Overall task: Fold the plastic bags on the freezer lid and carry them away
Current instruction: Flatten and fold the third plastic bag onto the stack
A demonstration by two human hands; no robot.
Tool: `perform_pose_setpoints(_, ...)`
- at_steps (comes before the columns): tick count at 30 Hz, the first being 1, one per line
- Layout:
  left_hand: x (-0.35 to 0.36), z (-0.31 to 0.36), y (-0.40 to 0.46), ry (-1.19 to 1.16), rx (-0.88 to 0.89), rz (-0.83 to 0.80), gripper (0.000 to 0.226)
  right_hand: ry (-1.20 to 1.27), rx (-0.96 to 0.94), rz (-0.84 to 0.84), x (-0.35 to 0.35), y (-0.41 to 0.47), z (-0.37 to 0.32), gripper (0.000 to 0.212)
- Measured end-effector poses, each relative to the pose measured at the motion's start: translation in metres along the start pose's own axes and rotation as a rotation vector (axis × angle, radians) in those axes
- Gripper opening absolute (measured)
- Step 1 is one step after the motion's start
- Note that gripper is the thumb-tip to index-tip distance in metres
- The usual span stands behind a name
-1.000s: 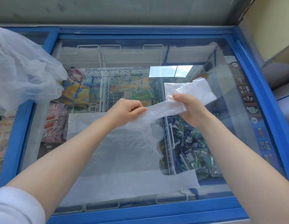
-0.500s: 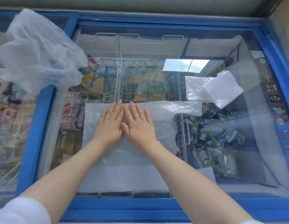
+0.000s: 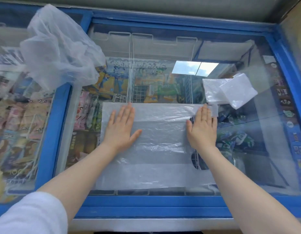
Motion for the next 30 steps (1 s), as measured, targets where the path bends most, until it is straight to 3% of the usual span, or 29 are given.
perform_pose_setpoints(3,-0.007,0.029,-0.025,-0.056,0.173,0.076,0.066,0.063,-0.325,0.151,-0.012,-0.042,-0.084,0.065)
perform_pose_setpoints(6,0.011,0.031,-0.045,-0.022,0.283,0.032,0.062,0.056,-0.56,0.08,0.024,-0.091,-0.15,0.061)
perform_pose_setpoints(14,0.027,-0.04,-0.068,-0.006,0.128,-0.081,0.079,-0.055,-0.228,-0.042,0.053,-0.098,-0.04,0.072)
perform_pose_setpoints(17,0.02,-0.036,-0.087,0.036,0.187,-0.105,0.085,-0.048,-0.165,-0.002,0.039,-0.103,-0.024,0.075)
perform_pose_setpoints(20,0.02,-0.006,-0.116,0.038,0.341,-0.111,0.088,-0.083,-0.582,0.02,0.029,-0.13,-0.082,0.069)
perform_pose_setpoints(23,0.024,0.007,-0.135,0.007,0.363,-0.102,0.083,-0.174,-0.962,-0.048,0.043,-0.167,-0.12,0.069)
perform_pose_setpoints(25,0.026,0.002,-0.141,-0.04,0.31,-0.103,0.067,-0.182,-0.972,-0.056,0.046,-0.169,-0.12,0.066)
perform_pose_setpoints(27,0.026,-0.004,-0.148,-0.123,0.244,-0.113,0.055,-0.169,-0.961,0.04,0.04,-0.168,-0.115,0.053)
perform_pose_setpoints(30,0.025,-0.006,-0.158,-0.143,0.191,-0.116,0.066,-0.168,-1.004,0.189,0.033,-0.175,-0.109,0.037)
Point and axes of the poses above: each hand's wrist, its own y-axis towards the middle knuckle, its own x-axis out of the palm, z = x × y, the point moved 10 cm from there along y, towards the middle knuckle, and after that the axes turned 5 degrees about -x, right-handed, at the moved point
